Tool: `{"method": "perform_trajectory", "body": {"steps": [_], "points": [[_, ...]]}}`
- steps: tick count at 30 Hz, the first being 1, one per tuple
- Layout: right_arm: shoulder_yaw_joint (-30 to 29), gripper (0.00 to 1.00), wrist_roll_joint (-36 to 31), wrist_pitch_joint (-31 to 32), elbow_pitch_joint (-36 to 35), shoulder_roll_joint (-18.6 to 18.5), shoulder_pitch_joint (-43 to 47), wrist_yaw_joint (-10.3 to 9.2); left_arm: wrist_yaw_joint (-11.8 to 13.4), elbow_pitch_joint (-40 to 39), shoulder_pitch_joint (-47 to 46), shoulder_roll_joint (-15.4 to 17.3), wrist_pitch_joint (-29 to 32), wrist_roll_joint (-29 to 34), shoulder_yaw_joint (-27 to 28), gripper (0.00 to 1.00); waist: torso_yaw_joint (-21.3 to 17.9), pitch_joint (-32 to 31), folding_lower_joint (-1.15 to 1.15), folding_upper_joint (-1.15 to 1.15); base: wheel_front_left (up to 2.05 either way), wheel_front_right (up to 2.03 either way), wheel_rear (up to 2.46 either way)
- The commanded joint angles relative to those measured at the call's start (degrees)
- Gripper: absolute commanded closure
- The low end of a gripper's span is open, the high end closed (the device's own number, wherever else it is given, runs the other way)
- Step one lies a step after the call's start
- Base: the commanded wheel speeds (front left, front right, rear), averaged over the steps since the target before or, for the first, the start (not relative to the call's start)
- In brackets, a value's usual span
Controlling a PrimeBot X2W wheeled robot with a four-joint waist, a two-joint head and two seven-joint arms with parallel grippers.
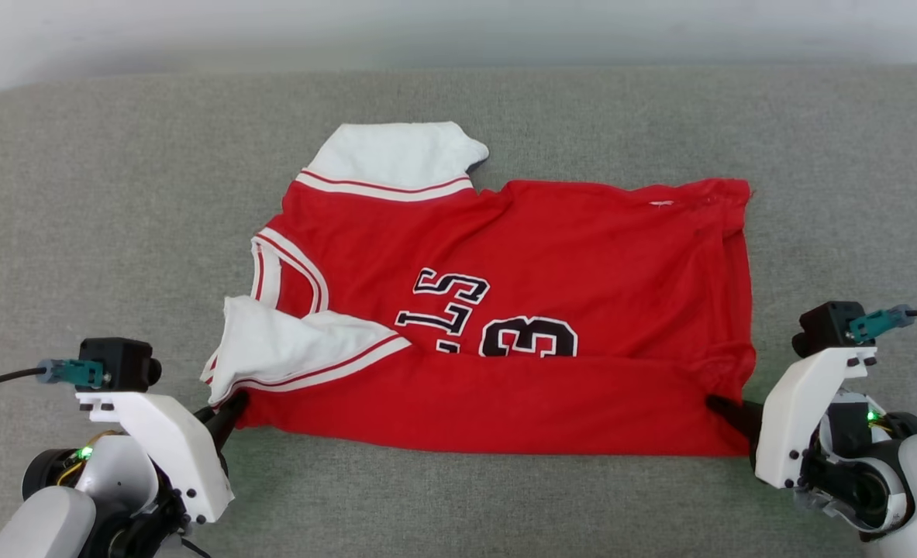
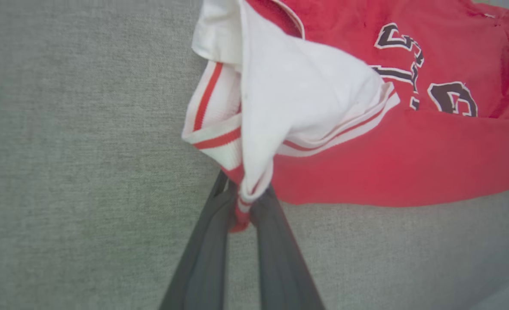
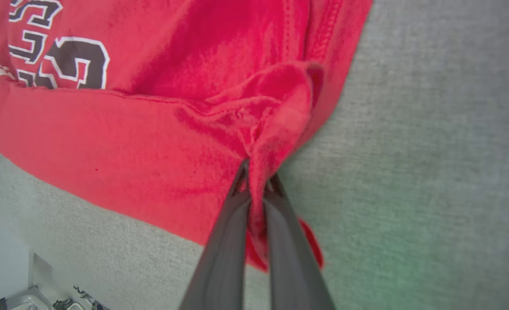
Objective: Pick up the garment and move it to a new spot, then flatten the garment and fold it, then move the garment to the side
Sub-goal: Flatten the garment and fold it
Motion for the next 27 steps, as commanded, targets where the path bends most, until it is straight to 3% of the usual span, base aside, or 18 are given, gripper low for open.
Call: {"method": "perform_trajectory", "body": {"steps": [1, 14, 22, 23, 24, 25, 26, 27], "points": [[0.81, 1.0, 0.38, -0.12, 0.47, -0.02, 0.06, 0.02, 0.26, 0.04, 0.61, 0.19, -0.4, 0.2, 0.25, 1.0, -0.28, -1.22, -0.01, 0.0, 0.0, 0.0, 0.0], [4.21, 1.0, 3.05, -2.11, -2.56, -3.1, 5.0, 0.01, 2.65, -2.84, 9.3, 1.32, -1.16, -0.62, 0.54, 1.0, -0.1, -12.49, -0.01, 0.0, 0.0, 0.0, 0.0], [2.04, 1.0, 2.48, 0.95, -4.07, -2.32, 11.46, 0.01, 3.87, -4.04, 14.74, 1.04, 1.19, -3.6, 0.05, 1.0, -0.38, -13.53, -0.01, 0.0, 0.0, 0.0, 0.0], [1.61, 0.81, 1.87, 0.66, -3.78, -2.08, 12.07, 0.01, 3.51, -3.78, 14.75, 0.38, 0.95, -4.14, 0.0, 1.0, -0.5, -13.19, -0.01, 0.0, 0.0, 0.0, 0.0], [1.14, 0.46, 1.3, -0.12, -3.54, -1.66, 12.45, 0.01, 3.21, -3.26, 14.47, -0.28, 0.43, -4.53, 0.1, 1.0, -0.64, -12.87, -0.01, 0.0, 0.0, 0.0, 0.0], [0.75, 0.0, 0.9, -1.0, -3.34, -0.99, 12.77, 0.01, 3.15, -2.44, 14.24, -0.68, 0.16, -4.74, 0.15, 0.91, -0.77, -12.66, -0.01, 0.0, 0.0, 0.0, 0.0], [0.73, 0.0, 0.33, -1.87, -3.19, -0.41, 13.16, 0.01, 3.16, -1.68, 14.06, -0.95, 0.04, -4.95, 0.07, 0.08, -0.96, -12.46, -0.01, 0.0, 0.0, 0.0, 0.0], [0.67, 0.0, -0.29, -3.02, -3.22, 0.03, 13.42, 0.01, 3.03, -1.0, 13.8, -1.17, -0.08, -5.0, 0.03, 0.0, -1.15, -12.39, -0.01, 0.0, 0.0, 0.0, 0.0]]}}
